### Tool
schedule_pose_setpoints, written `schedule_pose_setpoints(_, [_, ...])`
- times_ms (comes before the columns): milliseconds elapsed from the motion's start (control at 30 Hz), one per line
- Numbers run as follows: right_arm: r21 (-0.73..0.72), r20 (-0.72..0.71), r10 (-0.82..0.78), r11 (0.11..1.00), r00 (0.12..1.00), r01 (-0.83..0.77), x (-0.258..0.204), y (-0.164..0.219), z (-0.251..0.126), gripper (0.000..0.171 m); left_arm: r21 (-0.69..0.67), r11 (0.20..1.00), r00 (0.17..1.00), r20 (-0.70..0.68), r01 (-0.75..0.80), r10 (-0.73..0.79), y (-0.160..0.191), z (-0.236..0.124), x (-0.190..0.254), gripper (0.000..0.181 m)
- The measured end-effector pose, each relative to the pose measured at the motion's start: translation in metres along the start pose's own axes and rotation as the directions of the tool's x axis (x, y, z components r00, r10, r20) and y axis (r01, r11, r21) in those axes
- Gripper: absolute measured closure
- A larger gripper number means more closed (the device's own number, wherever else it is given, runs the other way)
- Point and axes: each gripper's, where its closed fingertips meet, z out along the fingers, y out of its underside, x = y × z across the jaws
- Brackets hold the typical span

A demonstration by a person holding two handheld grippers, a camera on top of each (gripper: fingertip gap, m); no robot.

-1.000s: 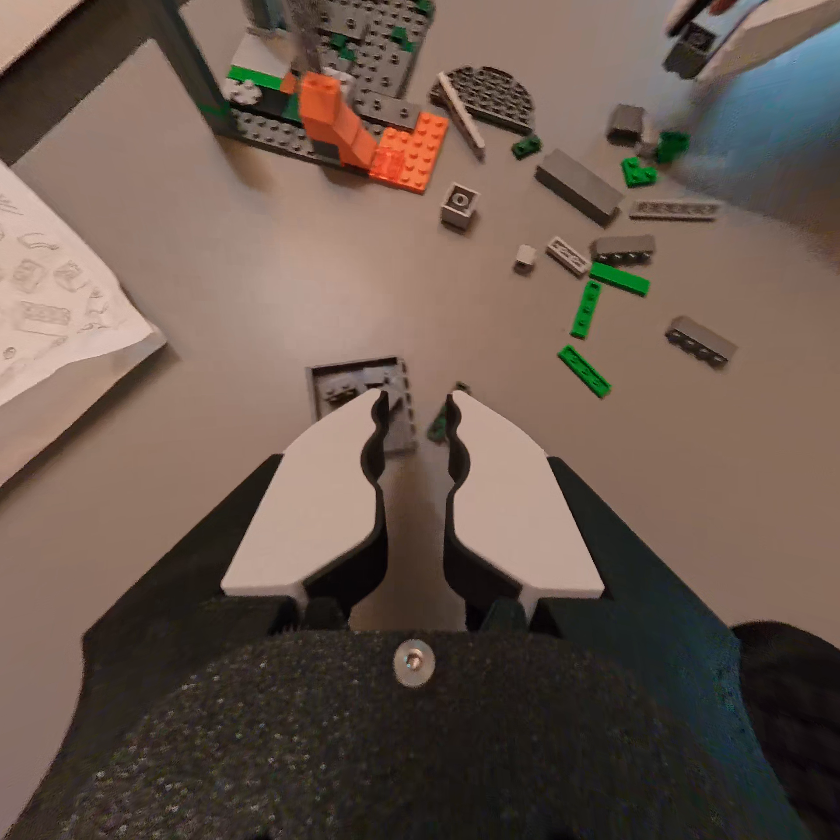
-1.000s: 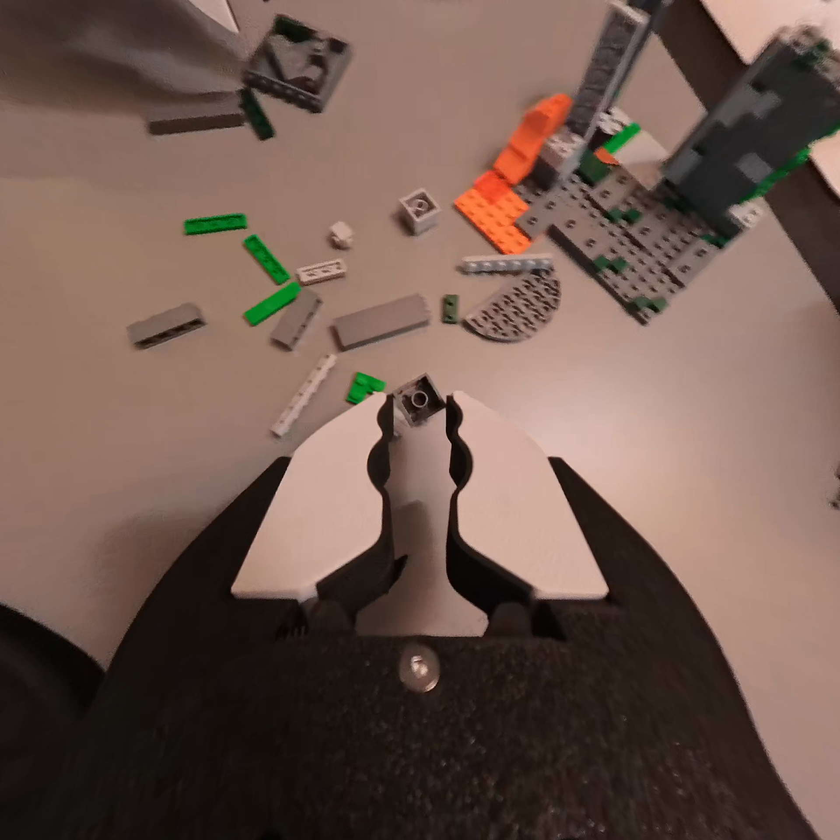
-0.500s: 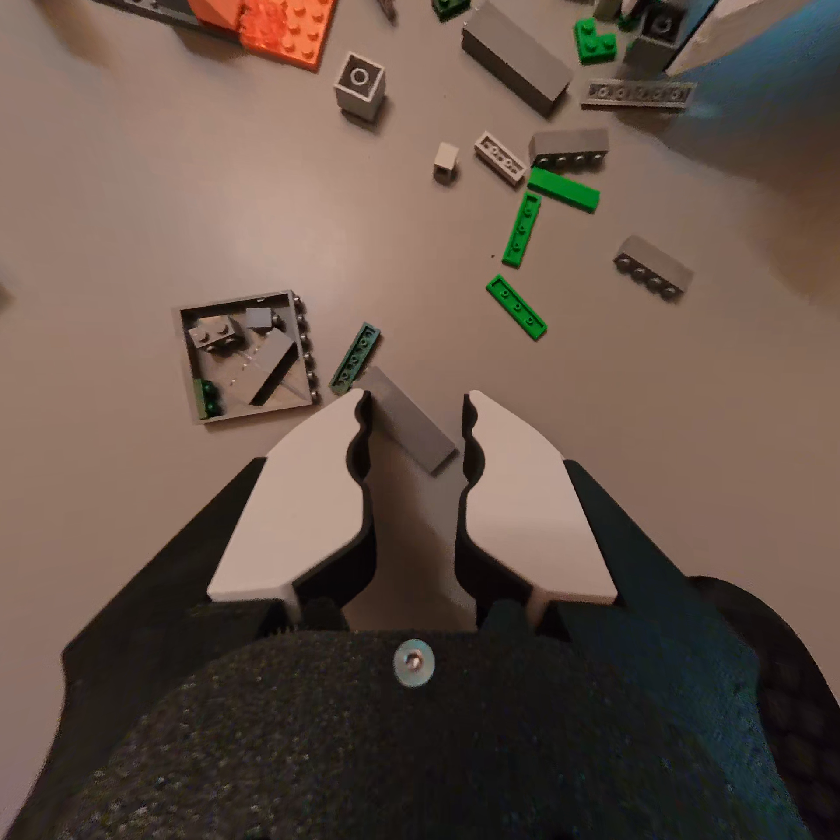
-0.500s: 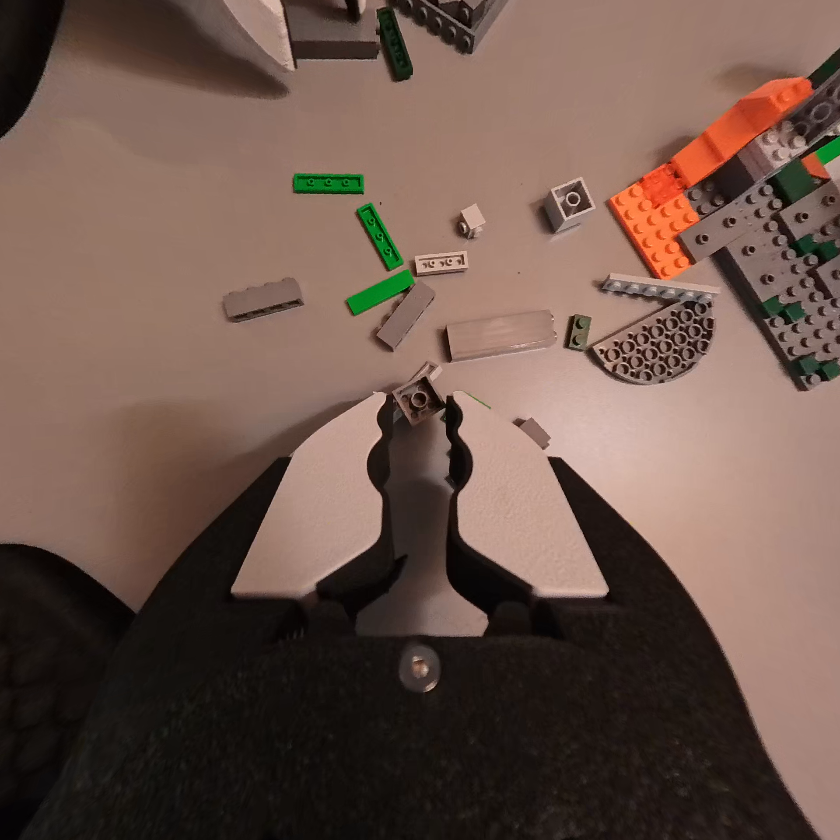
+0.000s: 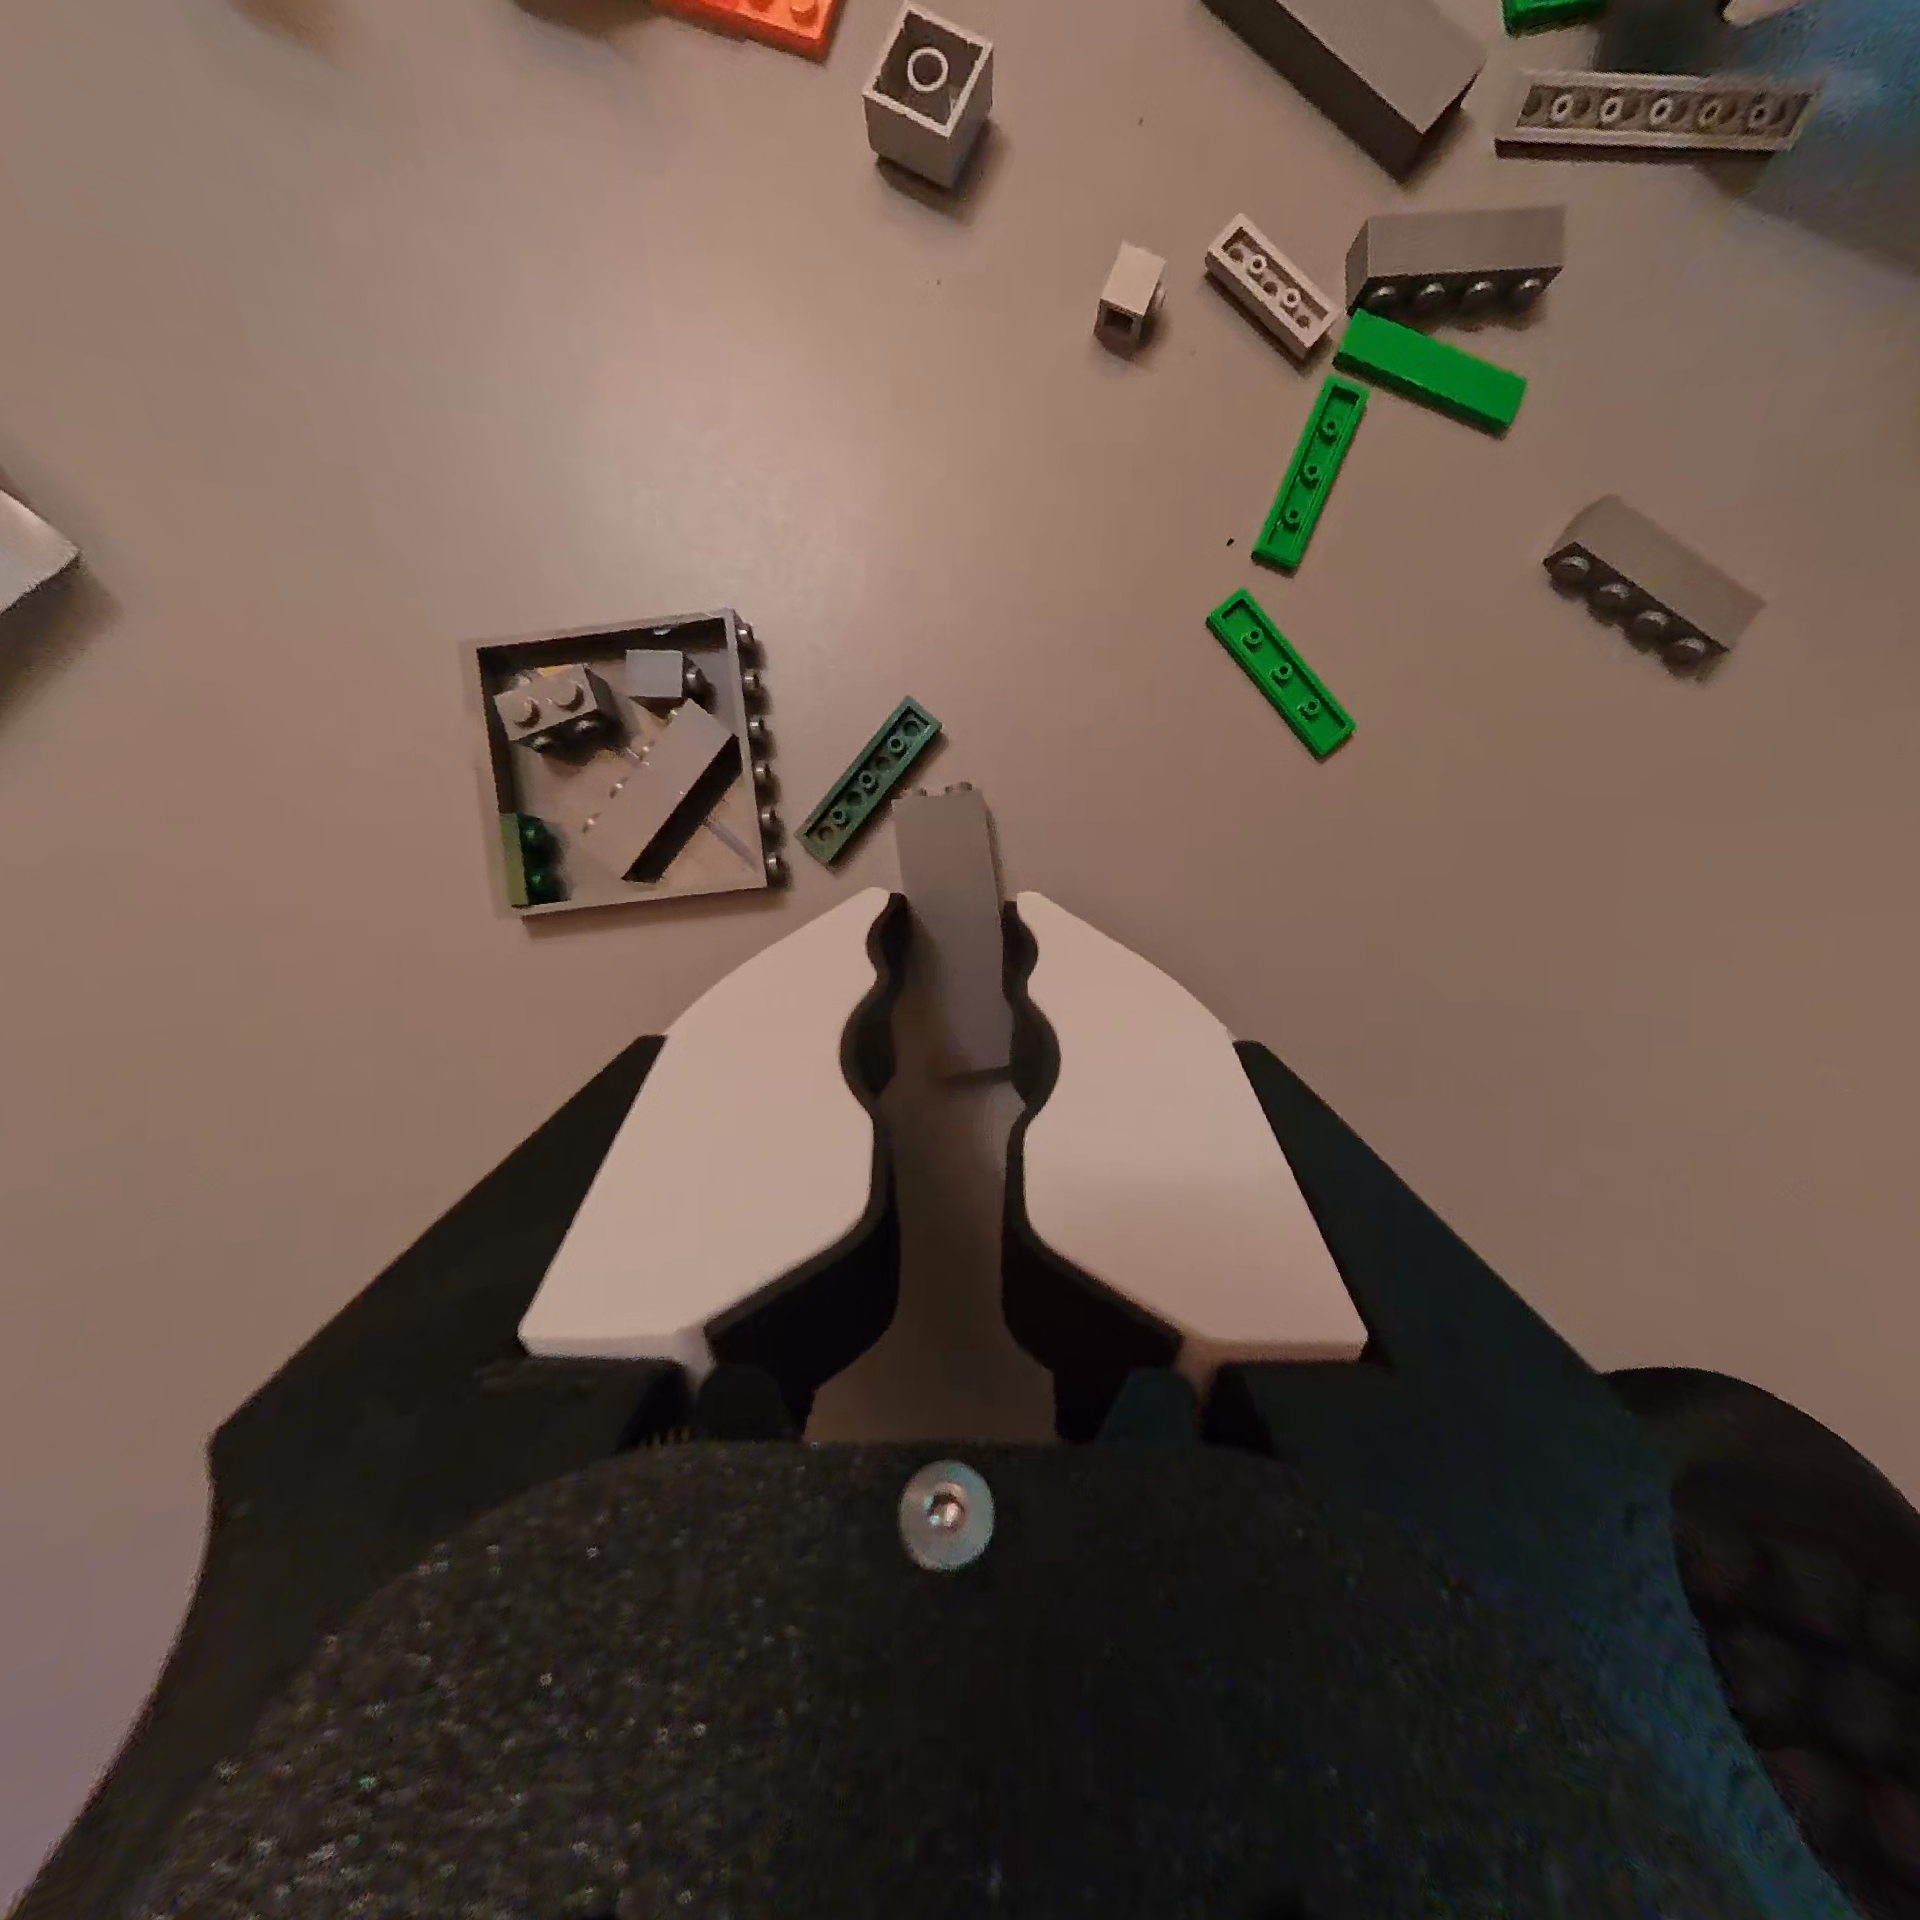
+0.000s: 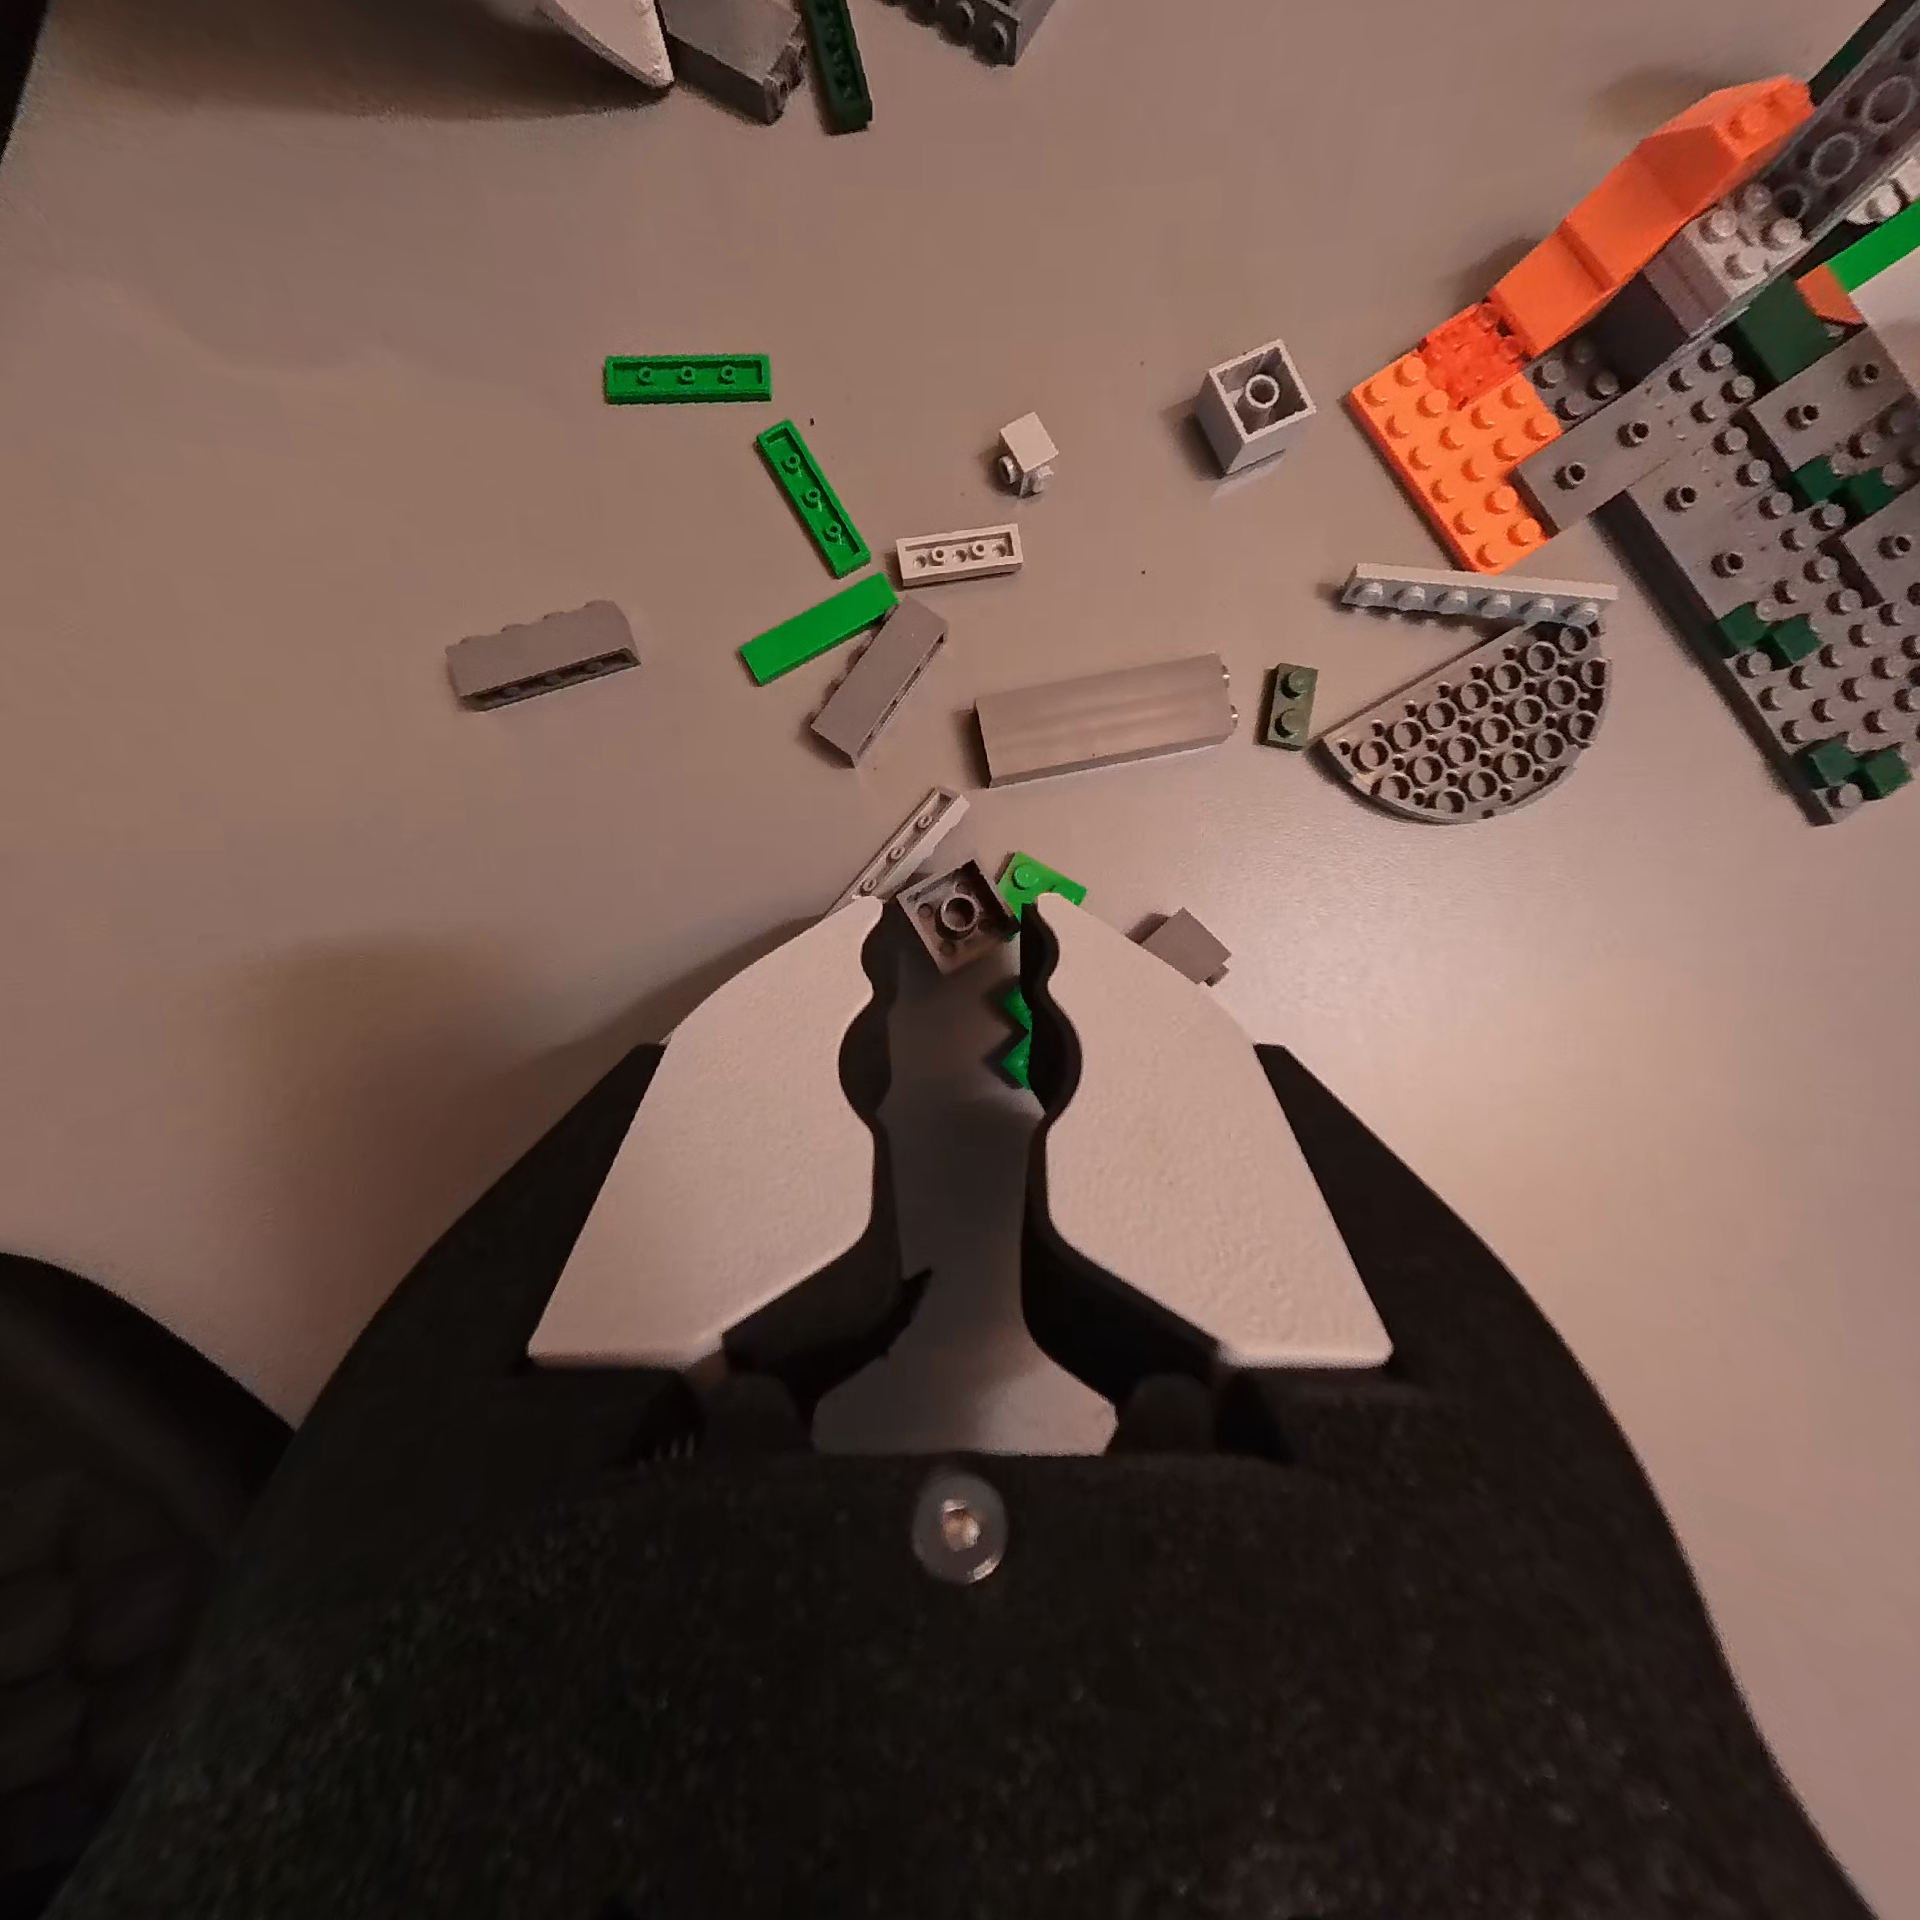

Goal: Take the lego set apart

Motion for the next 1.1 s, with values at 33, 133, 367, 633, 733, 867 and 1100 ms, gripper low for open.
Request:
schedule_pose_setpoints(33, [0.005,-0.002,0.002,1.000,1.000,-0.002,0.000,0.000,0.000,0.149,0.007,1.000,1.000,-0.002,-0.009,0.009,-0.001,-0.002,0.001,0.164])
schedule_pose_setpoints(133, [0.029,0.001,0.007,1.000,1.000,-0.007,0.001,-0.003,-0.003,0.145,0.063,0.998,1.000,-0.019,-0.013,0.015,-0.011,-0.013,0.001,0.164])
schedule_pose_setpoints(367, [0.070,-0.040,0.037,0.997,0.999,-0.034,0.012,-0.004,-0.010,0.144,0.112,0.994,0.999,0.032,0.018,-0.022,-0.031,-0.033,-0.033,0.164])
schedule_pose_setpoints(633, [0.207,-0.144,0.144,0.972,0.979,-0.112,0.045,-0.005,-0.024,0.144,0.038,0.999,0.998,0.048,0.034,-0.035,-0.030,-0.008,-0.055,0.160])
schedule_pose_setpoints(733, [0.223,-0.141,0.173,0.965,0.975,-0.139,0.051,-0.002,-0.025,0.144,0.053,0.998,0.997,0.069,0.038,-0.042,-0.034,-0.009,-0.059,0.154])
schedule_pose_setpoints(867, [0.212,-0.156,0.164,0.969,0.974,-0.129,0.052,0.000,-0.023,0.144,0.058,0.998,0.996,0.083,0.010,-0.015,-0.034,-0.013,-0.060,0.151])
schedule_pose_setpoints(1100, [0.210,-0.164,0.162,0.970,0.973,-0.126,0.052,0.001,-0.025,0.145,-0.021,0.999,0.999,0.001,0.050,-0.050,-0.011,-0.004,-0.055,0.126])
